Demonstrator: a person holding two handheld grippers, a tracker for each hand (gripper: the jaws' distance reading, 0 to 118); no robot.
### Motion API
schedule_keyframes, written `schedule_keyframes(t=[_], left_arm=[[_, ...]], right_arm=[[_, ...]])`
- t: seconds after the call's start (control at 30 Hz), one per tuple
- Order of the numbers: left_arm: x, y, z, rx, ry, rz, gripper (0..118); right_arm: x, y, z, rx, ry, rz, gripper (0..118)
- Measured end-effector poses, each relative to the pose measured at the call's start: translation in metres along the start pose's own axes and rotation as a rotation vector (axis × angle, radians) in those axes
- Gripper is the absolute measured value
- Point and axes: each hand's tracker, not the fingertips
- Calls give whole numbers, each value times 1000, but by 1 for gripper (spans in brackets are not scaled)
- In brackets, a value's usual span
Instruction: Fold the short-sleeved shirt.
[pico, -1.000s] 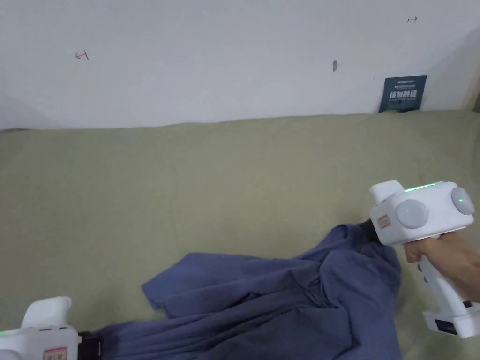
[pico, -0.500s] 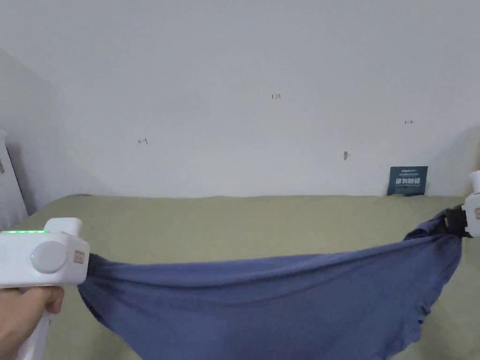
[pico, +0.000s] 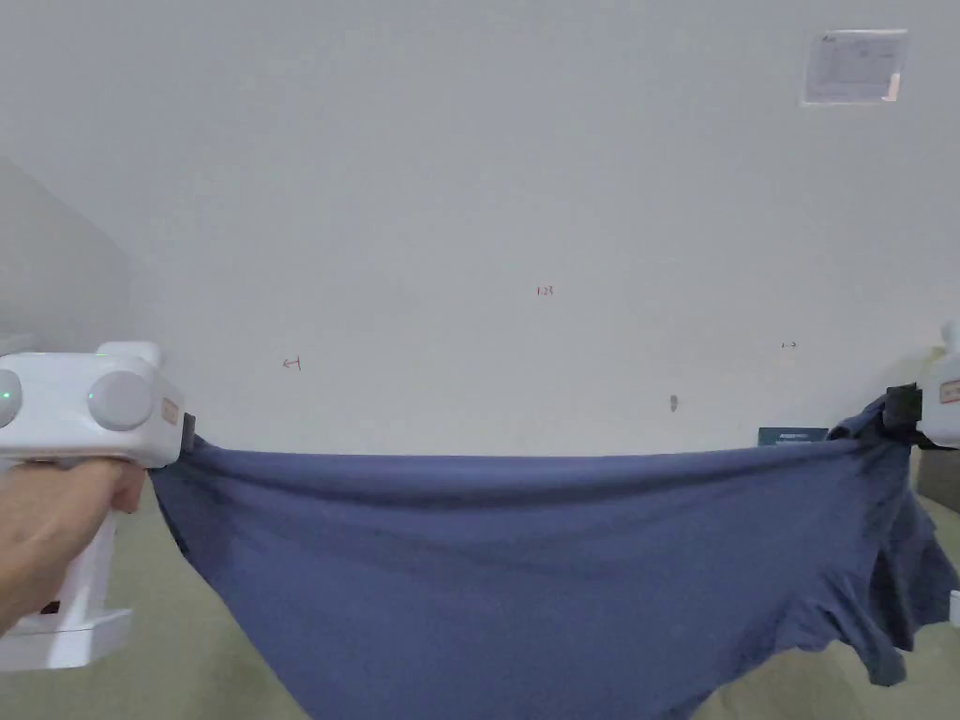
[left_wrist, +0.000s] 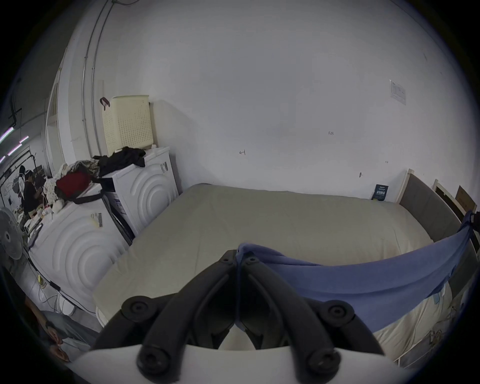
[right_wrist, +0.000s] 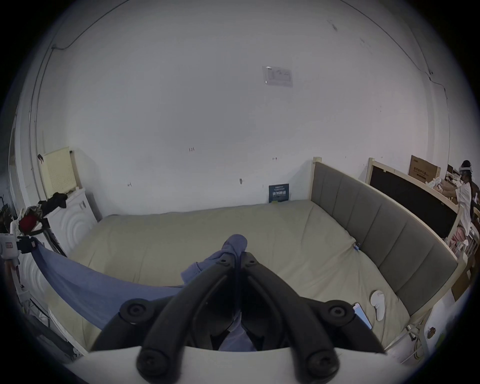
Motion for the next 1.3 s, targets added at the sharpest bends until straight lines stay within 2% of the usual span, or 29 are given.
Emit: schedule_keyframes(t=[0.3,0.57,0.8,0.93,1.17,1.3], left_arm=[[13,50,-26,32,27,-7,0],[36,87,-66,61,54,-5,0],[56,117,-111,84,66,-20,0],[70,119,-140,86,66,-33,0],[91,108,-198,60,74,-30,0],[98,82,-225,18,78,-56,0]], right_arm=[[-12,42,-47,11,-15,21,4],[-30,63,-100,20,-73,96,4],[-39,90,-153,47,-100,110,4],[-41,97,-184,46,-113,120,4],[-38,87,-236,61,-110,71,4],[-33,65,-258,24,-109,89,4]])
